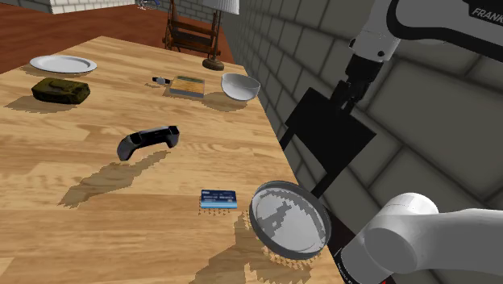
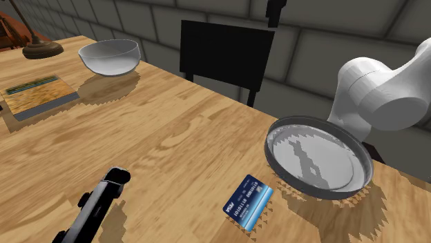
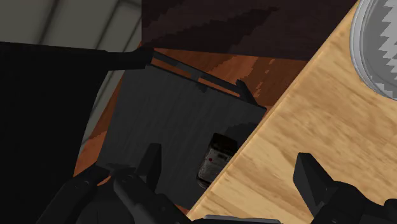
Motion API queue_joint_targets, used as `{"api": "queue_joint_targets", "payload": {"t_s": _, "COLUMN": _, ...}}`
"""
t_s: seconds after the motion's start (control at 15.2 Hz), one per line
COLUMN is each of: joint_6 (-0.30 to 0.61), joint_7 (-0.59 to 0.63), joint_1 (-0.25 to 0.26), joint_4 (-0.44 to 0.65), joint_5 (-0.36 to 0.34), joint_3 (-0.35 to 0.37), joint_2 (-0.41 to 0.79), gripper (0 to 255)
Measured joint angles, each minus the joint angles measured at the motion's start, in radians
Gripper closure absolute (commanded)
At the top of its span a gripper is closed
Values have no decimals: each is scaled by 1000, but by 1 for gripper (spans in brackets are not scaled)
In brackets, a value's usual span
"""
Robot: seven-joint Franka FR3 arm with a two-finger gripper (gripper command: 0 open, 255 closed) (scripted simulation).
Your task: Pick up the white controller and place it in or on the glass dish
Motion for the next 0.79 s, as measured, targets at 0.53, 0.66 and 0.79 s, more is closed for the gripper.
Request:
{"api": "queue_joint_targets", "payload": {"t_s": 0.53, "joint_6": 149, "joint_7": 211, "joint_1": 8, "joint_4": -130, "joint_5": 120, "joint_3": 132, "joint_2": -75, "gripper": 0}}
{"api": "queue_joint_targets", "payload": {"t_s": 0.66, "joint_6": 203, "joint_7": 286, "joint_1": 15, "joint_4": -177, "joint_5": 162, "joint_3": 184, "joint_2": -103, "gripper": 0}}
{"api": "queue_joint_targets", "payload": {"t_s": 0.79, "joint_6": 258, "joint_7": 360, "joint_1": 21, "joint_4": -203, "joint_5": 202, "joint_3": 239, "joint_2": -111, "gripper": 0}}
